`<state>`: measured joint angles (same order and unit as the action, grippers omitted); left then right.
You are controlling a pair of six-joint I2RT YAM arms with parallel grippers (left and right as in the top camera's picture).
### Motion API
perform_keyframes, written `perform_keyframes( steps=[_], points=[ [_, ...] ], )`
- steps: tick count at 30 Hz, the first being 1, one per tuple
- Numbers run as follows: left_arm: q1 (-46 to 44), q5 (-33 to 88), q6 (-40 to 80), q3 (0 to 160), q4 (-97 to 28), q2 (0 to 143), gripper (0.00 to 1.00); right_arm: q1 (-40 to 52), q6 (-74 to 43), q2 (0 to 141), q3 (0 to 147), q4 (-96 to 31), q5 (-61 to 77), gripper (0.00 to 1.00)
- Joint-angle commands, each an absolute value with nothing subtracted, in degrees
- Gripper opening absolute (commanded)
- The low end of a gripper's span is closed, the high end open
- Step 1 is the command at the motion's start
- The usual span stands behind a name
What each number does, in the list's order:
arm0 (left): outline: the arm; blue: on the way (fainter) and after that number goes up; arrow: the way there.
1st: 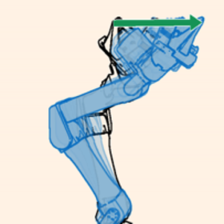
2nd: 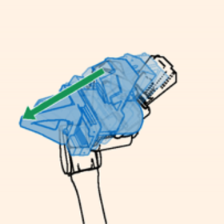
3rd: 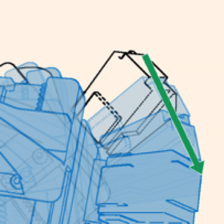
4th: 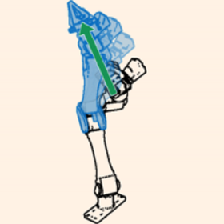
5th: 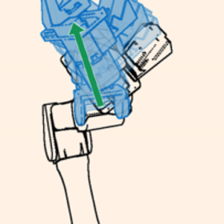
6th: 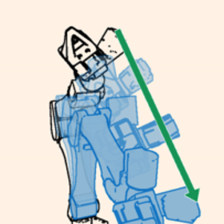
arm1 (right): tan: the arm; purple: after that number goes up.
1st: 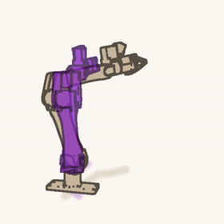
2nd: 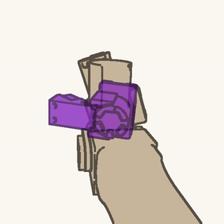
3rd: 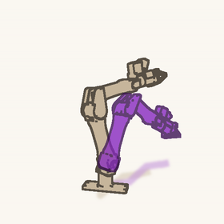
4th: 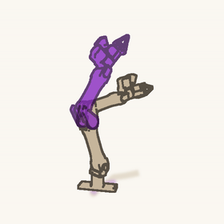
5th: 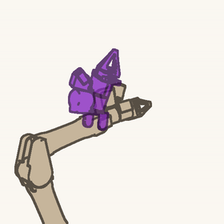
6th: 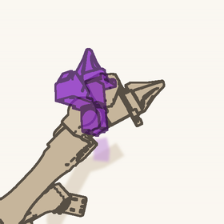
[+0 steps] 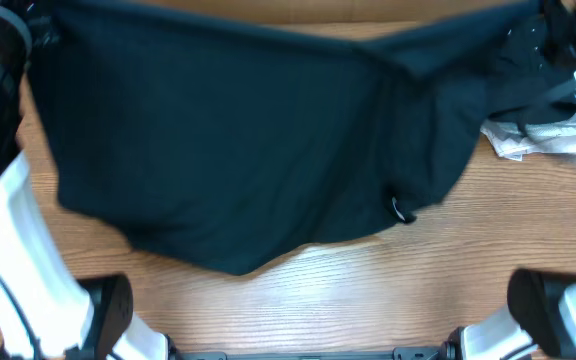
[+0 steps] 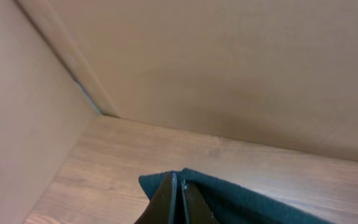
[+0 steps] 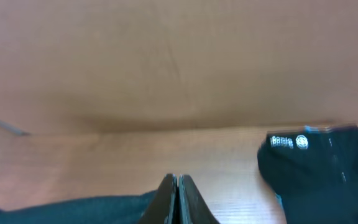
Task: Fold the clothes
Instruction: 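Lift the shirt with both grippers and stretch it toward the far edge, then lay the shirt flat, pulling both grippers toward the near side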
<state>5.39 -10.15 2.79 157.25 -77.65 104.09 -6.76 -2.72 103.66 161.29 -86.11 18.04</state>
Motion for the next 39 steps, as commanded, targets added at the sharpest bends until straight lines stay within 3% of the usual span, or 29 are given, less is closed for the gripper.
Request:
perform_keyframes(
  steps=[1,11,20,24,33,39],
  points=[
    [6.09,-9.85,2.09,157.6,-71.13,110.15,0.04,-7.14,-2.2,110.43,161.6,-77.41,17.04,0.04],
    [5.76,-5.52,2.04,157.8,-46.85,116.03,0.04,-6.46,-2.66,114.74,161.75,-49.39,17.06,0.04],
    [6.09,-6.22,-1.21,158.1,-43.62,114.85,0.04,-7.25,-2.59,114.45,161.73,-44.12,16.75,0.04],
    [6.11,-6.37,-1.76,158.08,-53.01,114.91,0.04,-7.35,-2.59,114.78,161.6,-51.4,16.75,0.04],
    [6.09,-3.95,1.48,156.83,-92.47,119.98,0.04,-7.35,-1.48,117.05,153.29,-80.03,16.6,0.04],
    [6.09,2.26,2.79,149.8,-96.82,122.89,0.04,-7.53,-1.08,117.05,146.96,-89.12,16.1,0.04]
  ],
)
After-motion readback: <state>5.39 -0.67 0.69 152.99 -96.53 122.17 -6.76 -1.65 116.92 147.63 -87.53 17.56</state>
